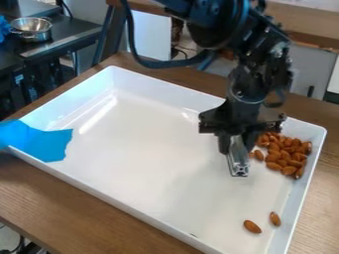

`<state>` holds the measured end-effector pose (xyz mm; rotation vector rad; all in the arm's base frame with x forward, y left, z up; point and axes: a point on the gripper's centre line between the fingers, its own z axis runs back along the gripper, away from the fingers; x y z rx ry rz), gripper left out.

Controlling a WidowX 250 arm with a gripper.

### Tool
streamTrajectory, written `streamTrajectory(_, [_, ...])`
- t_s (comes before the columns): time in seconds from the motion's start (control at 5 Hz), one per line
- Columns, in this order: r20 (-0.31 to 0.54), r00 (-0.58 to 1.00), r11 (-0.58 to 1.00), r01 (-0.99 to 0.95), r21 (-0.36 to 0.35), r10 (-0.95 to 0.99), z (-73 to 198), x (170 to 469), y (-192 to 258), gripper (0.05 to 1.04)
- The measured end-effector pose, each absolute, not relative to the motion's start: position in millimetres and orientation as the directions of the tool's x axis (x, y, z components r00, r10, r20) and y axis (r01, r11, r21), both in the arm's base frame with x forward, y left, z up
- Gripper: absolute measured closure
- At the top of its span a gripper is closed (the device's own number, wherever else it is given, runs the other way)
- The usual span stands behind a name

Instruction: Sweep into pile

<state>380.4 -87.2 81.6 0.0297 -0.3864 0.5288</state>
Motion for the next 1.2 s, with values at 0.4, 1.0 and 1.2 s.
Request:
streamTrajectory(0.4, [0.331, 0.774, 0.833, -0.549, -0.071, 0.539, 91, 359, 18, 0.713])
streamTrajectory(1.0, [0.378, 0.857, 0.905, -0.414, 0.1, 0.35, 56, 314, 93, 0.335])
streamTrajectory(1.2, [0.35, 0.87, 0.906, -0.408, 0.112, 0.349, 59, 313, 93, 0.098])
